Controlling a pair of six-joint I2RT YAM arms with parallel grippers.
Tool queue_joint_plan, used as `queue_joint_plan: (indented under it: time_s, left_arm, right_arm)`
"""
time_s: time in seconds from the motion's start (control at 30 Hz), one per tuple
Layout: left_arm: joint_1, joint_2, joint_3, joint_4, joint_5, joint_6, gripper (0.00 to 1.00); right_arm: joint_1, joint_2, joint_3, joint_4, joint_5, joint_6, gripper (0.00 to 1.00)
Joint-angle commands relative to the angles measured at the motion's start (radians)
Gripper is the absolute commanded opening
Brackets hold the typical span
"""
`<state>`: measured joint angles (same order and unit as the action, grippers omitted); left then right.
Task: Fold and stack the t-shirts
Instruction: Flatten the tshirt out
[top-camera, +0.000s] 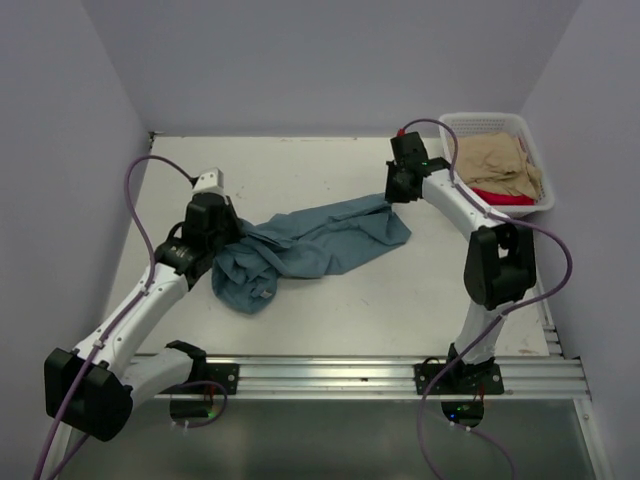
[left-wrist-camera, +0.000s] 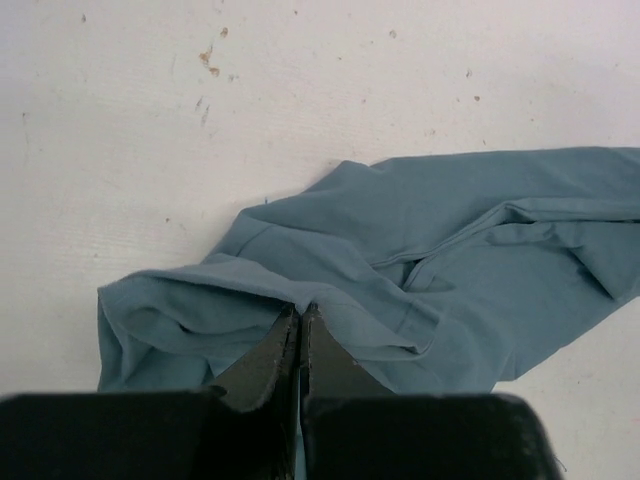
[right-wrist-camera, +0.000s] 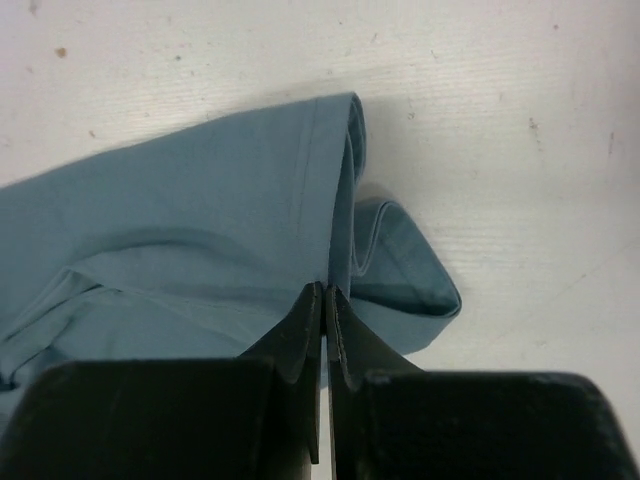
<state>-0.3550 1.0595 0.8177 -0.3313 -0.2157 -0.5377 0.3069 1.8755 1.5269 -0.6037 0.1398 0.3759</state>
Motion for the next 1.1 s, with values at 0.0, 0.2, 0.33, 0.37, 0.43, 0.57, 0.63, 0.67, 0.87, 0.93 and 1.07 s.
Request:
queue_joint_plan:
  time_s: [0.0,0.2,0.33,0.37,0.43,0.57,0.63,0.67,0.87,0.93,1.07]
  left_arm:
    - [-0.002,-0.043,0.102,0.023,-0.037,0.059,0.00]
    - [-0.002,-0.070,0.266,-0.015,-0.118,0.152,0.00]
    - [-0.002,-0.096,0.400,-0.034,-0.142,0.211,0.00]
    - [-0.002,-0.107,0.426,-0.041,-0.137,0.220,0.00]
    - [-0.002,-0.128,0.494,-0.041,-0.119,0.240,0.00]
    - [-0.002,-0.220,0.578,-0.015,-0.065,0.265,0.00]
    - [-0.002,-0.256,0.595,0.006,-0.015,0.286,0.00]
    - [-0.002,-0.285,0.616,0.008,0.001,0.291,0.00]
    - [0.007,-0.332,0.728,-0.026,0.153,0.352,0.00]
    - [0.031,-0.329,0.754,-0.046,0.210,0.389,0.00]
    - [0.076,-0.322,0.814,-0.065,0.324,0.423,0.00]
  right_arm:
    - [-0.005,-0.148,-0.014,0.054,0.018,-0.009,0.00]
    - [-0.003,-0.330,-0.030,0.056,0.023,-0.028,0.00]
    - [-0.003,-0.475,-0.039,0.056,0.023,-0.051,0.00]
    - [-0.003,-0.505,-0.046,0.059,0.023,-0.060,0.00]
    - [-0.003,-0.614,-0.060,0.070,0.020,-0.071,0.00]
    - [-0.002,-0.797,-0.096,0.085,0.014,-0.101,0.00]
    - [-0.002,-0.904,-0.119,0.102,0.001,-0.118,0.00]
    - [-0.002,-0.935,-0.125,0.110,-0.005,-0.121,0.00]
    - [-0.003,-1.121,-0.104,0.102,-0.051,-0.213,0.00]
    - [-0.002,-1.138,-0.087,0.079,-0.030,-0.258,0.00]
    - [-0.002,-1.130,-0.002,0.027,-0.008,-0.305,0.00]
